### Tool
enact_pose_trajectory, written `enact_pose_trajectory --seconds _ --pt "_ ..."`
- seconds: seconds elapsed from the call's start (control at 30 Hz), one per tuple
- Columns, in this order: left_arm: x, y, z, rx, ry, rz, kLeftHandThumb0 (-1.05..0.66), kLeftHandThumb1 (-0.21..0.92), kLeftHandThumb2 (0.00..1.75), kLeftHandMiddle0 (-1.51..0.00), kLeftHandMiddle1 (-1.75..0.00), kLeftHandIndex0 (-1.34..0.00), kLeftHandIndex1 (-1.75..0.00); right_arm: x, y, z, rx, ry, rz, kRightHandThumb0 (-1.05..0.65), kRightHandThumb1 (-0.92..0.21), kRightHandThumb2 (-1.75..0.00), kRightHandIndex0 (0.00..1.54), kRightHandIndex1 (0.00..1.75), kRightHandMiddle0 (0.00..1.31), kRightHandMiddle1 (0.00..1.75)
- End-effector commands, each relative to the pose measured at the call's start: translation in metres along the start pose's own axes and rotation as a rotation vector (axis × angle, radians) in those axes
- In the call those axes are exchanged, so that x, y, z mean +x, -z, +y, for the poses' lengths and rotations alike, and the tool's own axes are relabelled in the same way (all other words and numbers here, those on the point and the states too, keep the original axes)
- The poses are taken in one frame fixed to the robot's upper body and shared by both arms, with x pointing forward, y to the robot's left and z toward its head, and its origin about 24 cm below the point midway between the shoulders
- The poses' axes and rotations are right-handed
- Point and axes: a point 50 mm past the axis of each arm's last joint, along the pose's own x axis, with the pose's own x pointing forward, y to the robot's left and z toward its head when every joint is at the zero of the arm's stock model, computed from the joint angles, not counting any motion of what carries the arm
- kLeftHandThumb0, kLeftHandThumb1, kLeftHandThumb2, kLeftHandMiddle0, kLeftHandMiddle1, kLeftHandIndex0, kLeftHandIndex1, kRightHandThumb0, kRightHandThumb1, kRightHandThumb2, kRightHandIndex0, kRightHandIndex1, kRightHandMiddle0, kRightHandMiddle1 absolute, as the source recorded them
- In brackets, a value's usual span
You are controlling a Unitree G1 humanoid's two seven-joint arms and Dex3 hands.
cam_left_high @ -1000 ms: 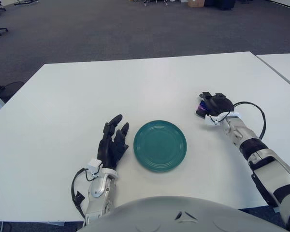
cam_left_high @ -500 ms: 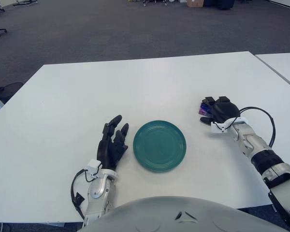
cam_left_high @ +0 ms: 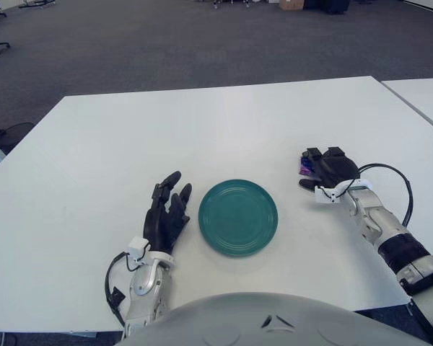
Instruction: Put the gum into the plate.
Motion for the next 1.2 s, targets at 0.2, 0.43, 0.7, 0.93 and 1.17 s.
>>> enact_pose_trajectory --seconds 0.2,0.43,0.7,0.93,1.17 --pt "0.0009 0.0019 0.0027 0.003 -0.003 0.023 -0.77 0.92 0.77 -0.56 -0.06 -0.1 -0.89 -0.0126 -0.0014 0.0298 0.05 -0.205 0.016 -0.78 -0.92 -0.62 0.44 1.61 0.05 1.39" --pt "0.002 0.0016 0.003 -0.003 -0.005 0.017 -0.77 0.92 0.77 -0.56 -0.06 -0.1 -0.89 -0.0113 -0.0021 0.0308 0.068 -0.181 0.008 -0.64 -0.92 -0.63 0.7 1.74 0.41 1.71" --pt "0.0026 0.0016 0.0042 -0.007 -0.006 0.013 -0.76 0.92 0.76 -0.56 -0.07 -0.1 -0.89 -0.0082 0.0022 0.0319 0.101 -0.108 -0.027 -0.51 -0.92 -0.69 0.85 1.75 0.59 1.74" --pt "0.0026 0.0015 0.0055 0.005 -0.013 0.009 -0.76 0.92 0.77 -0.56 -0.07 -0.1 -0.89 -0.0062 0.0043 0.0332 0.131 -0.068 -0.055 -0.46 -0.92 -0.71 0.89 1.75 0.65 1.75" --pt "0.0024 0.0014 0.007 0.01 -0.018 0.006 -0.76 0.92 0.78 -0.55 -0.06 -0.09 -0.89 -0.0058 0.0015 0.0316 0.131 -0.048 -0.07 -0.45 -0.92 -0.72 0.9 1.75 0.69 1.75"
